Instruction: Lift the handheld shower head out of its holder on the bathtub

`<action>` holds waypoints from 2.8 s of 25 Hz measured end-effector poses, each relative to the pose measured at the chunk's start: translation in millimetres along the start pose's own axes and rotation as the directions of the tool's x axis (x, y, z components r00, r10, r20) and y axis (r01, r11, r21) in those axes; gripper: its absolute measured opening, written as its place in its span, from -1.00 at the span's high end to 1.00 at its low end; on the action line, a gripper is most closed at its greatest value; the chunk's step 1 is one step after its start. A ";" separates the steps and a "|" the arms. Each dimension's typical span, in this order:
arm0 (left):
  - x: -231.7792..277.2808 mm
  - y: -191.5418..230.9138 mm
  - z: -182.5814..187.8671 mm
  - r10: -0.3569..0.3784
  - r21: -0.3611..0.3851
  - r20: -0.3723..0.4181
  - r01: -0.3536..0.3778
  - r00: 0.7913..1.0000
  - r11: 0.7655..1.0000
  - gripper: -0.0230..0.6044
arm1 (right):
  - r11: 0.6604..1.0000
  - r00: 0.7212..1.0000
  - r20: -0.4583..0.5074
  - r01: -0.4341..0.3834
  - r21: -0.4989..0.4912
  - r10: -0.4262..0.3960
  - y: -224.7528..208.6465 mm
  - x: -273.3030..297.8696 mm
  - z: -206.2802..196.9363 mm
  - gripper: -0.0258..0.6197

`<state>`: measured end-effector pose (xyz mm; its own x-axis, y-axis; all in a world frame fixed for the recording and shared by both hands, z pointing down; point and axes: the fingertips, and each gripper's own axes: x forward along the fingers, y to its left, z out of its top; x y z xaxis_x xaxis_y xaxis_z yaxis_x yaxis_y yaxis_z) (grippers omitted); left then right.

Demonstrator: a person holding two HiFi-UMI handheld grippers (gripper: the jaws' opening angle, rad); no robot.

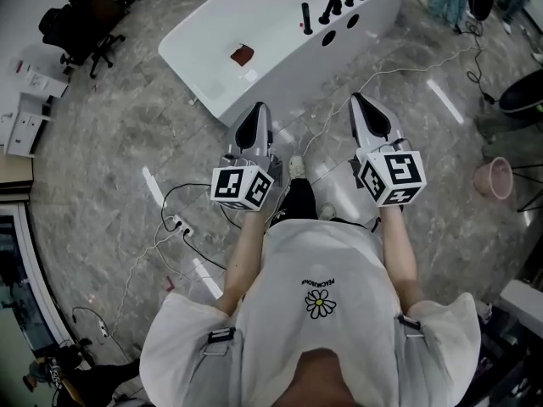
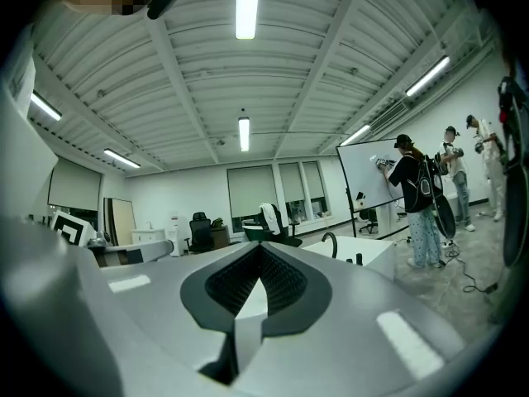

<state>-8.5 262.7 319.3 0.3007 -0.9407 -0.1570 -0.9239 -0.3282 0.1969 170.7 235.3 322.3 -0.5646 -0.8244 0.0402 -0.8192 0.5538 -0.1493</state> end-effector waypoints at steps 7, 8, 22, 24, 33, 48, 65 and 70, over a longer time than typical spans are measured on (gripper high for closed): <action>50.1 44.6 -5.8 0.014 -0.064 0.031 -0.012 0.999 0.998 0.93 | 1.000 0.999 -0.045 0.019 -0.003 -0.019 -25.3 59.4 -11.2 0.84; 60.1 55.5 -7.0 0.016 -0.065 0.030 -0.014 0.999 0.998 0.93 | 1.000 0.999 -0.049 0.017 -0.012 -0.018 -26.9 73.4 -11.8 0.84; 192.5 203.1 -6.3 -0.037 -0.084 -0.001 0.036 0.999 0.996 0.93 | 0.996 0.993 -0.086 0.073 -0.044 -0.076 -45.7 269.4 -8.8 0.84; 204.2 215.6 -10.8 -0.050 -0.088 -0.016 0.048 0.999 0.995 0.93 | 0.995 0.991 -0.101 0.085 -0.052 -0.090 -46.1 286.5 -13.8 0.84; 249.2 254.4 -30.5 -0.050 -0.155 -0.052 0.042 0.997 0.987 0.92 | 0.994 0.981 -0.159 0.100 -0.054 -0.107 -66.1 344.6 -31.0 0.84; 377.0 271.7 -55.1 -0.059 -0.049 -0.073 0.056 0.996 0.997 0.93 | 0.998 0.981 -0.183 0.058 -0.032 -0.063 -155.0 454.5 -32.0 0.84; 470.4 278.3 -67.2 -0.140 -0.076 -0.098 0.133 0.985 0.988 0.93 | 0.996 0.970 -0.234 0.055 -0.068 -0.069 -201.5 508.1 -38.6 0.84; 472.9 286.5 -73.7 -0.148 -0.087 -0.124 0.138 0.981 0.987 0.93 | 0.997 0.966 -0.248 0.055 -0.057 -0.068 -201.5 511.3 -50.5 0.73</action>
<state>-113.6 -282.6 372.8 0.4612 -0.8850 -0.0634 -0.8494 -0.4611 0.2566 42.0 -291.9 422.8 -0.5153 -0.8051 0.2937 -0.8534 0.5134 -0.0901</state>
